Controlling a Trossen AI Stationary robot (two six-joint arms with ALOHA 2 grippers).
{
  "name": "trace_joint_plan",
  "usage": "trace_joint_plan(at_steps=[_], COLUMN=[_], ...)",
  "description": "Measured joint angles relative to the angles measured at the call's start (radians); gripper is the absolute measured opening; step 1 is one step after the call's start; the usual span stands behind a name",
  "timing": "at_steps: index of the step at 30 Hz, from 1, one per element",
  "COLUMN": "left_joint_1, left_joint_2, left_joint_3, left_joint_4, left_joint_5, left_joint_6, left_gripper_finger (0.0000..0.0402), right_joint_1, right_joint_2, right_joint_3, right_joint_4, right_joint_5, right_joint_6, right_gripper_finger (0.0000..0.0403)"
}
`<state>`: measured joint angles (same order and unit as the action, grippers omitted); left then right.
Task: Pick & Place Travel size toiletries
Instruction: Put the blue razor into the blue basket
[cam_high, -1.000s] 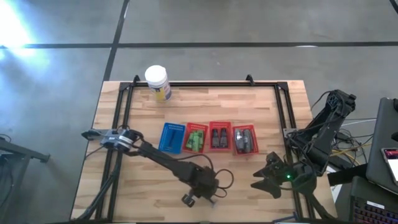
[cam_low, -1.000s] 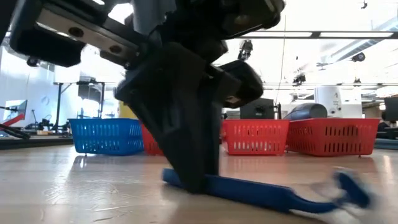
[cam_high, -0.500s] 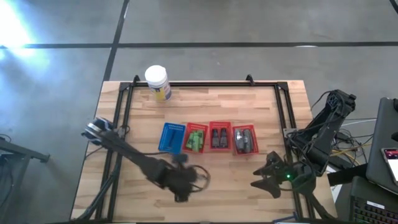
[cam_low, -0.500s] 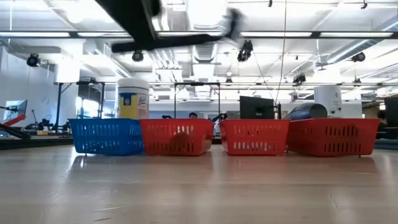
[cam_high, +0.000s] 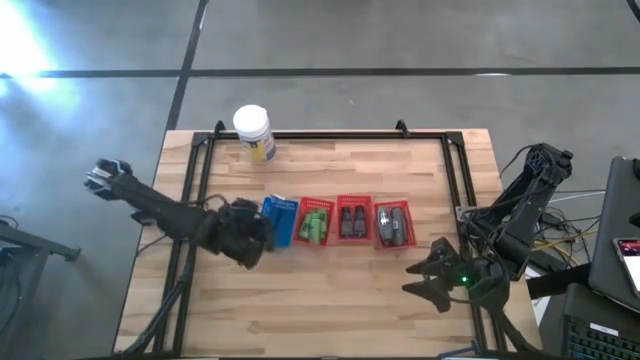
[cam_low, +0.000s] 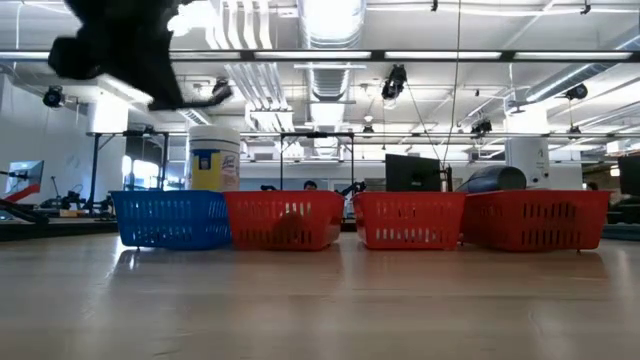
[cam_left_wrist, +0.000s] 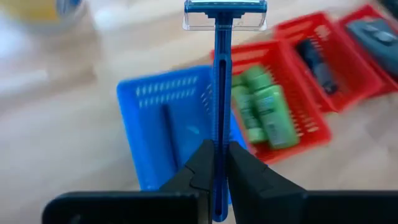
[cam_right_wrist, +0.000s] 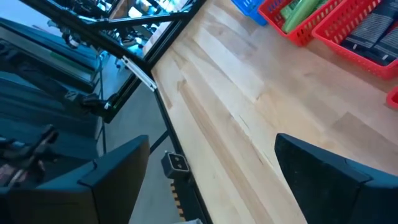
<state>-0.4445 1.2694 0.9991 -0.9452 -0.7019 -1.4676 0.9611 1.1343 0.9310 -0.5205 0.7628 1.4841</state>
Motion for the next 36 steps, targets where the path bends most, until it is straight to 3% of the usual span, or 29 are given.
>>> trace_joint_plan(at_steps=[8,16,29,36], left_joint_1=[0.063,0.108,0.224,0.24], left_joint_2=[-0.034,-0.005,0.004,0.005], left_joint_3=[-0.208,-0.261,-0.289,-0.333], left_joint_4=[0.233,0.302,0.358,0.422], left_joint_5=[0.224,0.238,0.293,0.326], left_joint_6=[-0.035,-0.044,0.078,0.066], left_gripper_finger=[0.0027,0.0027,0.0028,0.0051], right_joint_1=[0.0,0.001,0.001,0.001], right_joint_2=[0.0,-0.001,-0.001,-0.001], right_joint_3=[0.0,0.0,0.0,0.0], right_joint_4=[0.001,-0.009,-0.029,-0.03], right_joint_5=[0.0,0.0,0.0,0.0], right_joint_6=[0.0,-0.002,0.004,-0.001], right_gripper_finger=[0.0359,0.034,0.0311,0.0296])
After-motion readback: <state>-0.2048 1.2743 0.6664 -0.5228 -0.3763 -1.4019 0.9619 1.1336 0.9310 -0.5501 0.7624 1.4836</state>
